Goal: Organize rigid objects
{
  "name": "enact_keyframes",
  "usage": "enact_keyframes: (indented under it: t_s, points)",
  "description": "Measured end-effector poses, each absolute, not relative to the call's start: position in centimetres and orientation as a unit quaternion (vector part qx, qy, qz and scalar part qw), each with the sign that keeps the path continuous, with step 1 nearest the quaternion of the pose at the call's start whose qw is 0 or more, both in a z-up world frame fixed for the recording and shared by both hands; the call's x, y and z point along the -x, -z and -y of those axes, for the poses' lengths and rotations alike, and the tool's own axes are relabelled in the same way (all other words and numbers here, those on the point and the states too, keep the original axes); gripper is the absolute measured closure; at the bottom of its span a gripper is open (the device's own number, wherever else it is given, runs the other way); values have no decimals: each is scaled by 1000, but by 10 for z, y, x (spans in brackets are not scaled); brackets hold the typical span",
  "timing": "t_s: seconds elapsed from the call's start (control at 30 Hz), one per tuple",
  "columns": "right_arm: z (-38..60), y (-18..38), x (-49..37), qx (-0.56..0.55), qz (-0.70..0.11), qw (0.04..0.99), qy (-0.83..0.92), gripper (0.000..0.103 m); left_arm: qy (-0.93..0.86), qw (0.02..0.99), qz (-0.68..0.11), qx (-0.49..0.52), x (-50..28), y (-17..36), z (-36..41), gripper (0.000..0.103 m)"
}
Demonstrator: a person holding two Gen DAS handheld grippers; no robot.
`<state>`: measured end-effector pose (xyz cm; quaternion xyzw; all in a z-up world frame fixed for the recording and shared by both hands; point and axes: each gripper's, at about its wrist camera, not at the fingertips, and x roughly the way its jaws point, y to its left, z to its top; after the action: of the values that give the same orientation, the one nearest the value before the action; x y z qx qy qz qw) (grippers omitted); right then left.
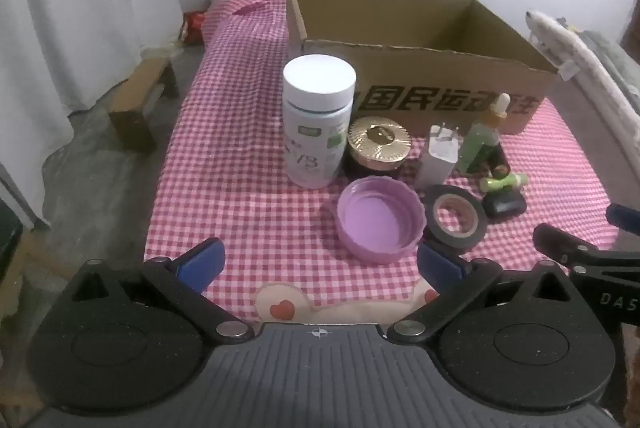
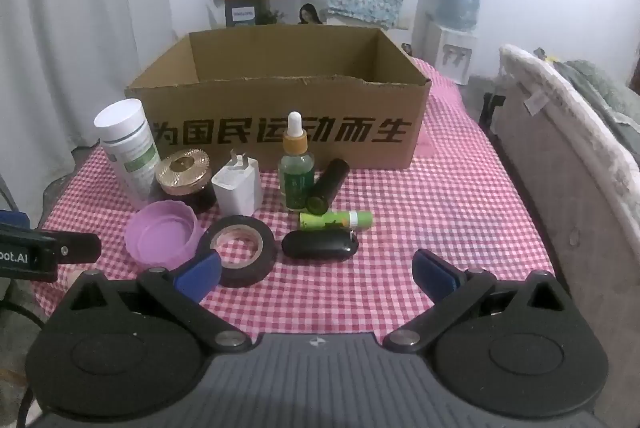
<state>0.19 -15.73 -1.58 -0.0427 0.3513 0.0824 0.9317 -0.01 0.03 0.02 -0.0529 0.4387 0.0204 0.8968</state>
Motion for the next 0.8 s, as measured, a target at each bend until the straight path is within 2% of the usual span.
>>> enact_keyframes:
  t_s: [0.8]
  points:
    - [151,12,-6,54,-353,930,-91,0,-37,894,-443,52,-2,1,-8,0]
